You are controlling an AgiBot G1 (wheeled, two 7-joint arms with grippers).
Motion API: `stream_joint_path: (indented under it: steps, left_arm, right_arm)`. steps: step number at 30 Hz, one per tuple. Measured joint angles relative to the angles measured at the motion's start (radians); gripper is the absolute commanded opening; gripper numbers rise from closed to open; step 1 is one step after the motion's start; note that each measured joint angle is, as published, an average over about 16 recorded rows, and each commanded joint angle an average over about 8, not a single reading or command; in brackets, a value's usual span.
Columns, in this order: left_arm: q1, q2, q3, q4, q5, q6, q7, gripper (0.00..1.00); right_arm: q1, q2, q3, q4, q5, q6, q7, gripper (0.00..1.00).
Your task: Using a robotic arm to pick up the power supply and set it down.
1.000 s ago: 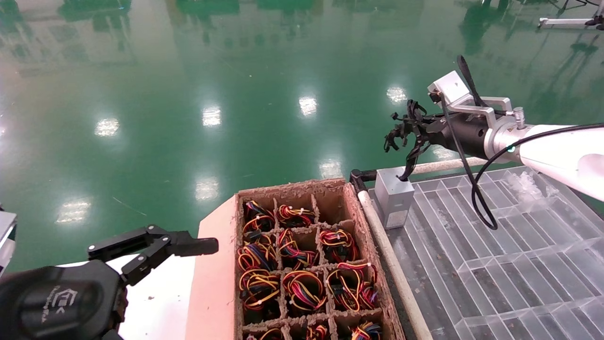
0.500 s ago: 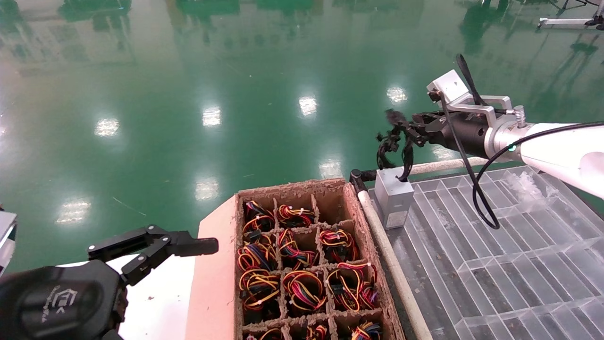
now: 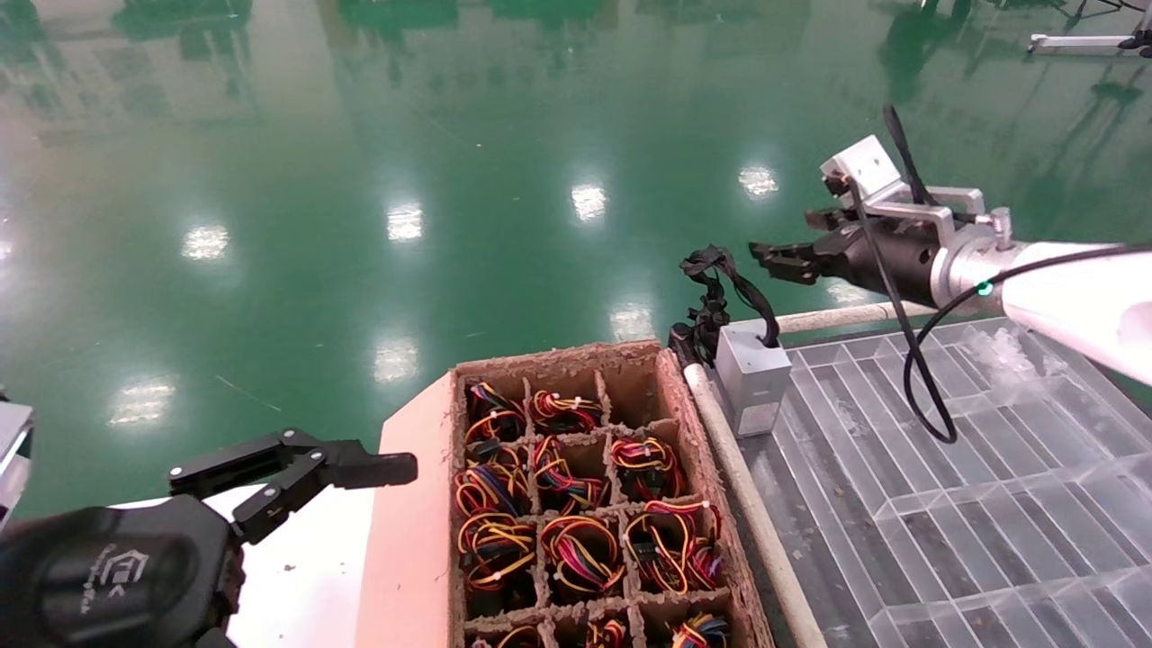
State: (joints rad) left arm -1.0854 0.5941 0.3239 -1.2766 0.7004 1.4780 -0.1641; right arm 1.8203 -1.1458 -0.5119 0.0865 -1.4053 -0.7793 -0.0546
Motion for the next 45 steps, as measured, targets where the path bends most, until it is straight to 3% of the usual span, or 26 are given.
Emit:
stream_joint_path:
  steps: [40, 45]
  left_arm:
    - [0.0, 0.0, 0.001, 0.0, -0.001, 0.0, 0.001, 1.0]
    - [0.0, 0.0, 0.001, 0.0, -0.001, 0.0, 0.001, 1.0]
  right_arm:
    - [-0.54, 0.387, 0.168, 0.867, 0.488, -0.518, 0.175, 1.0]
    - [-0.574, 0.412, 0.179, 0.923, 0.52, -0.552, 0.187, 1.0]
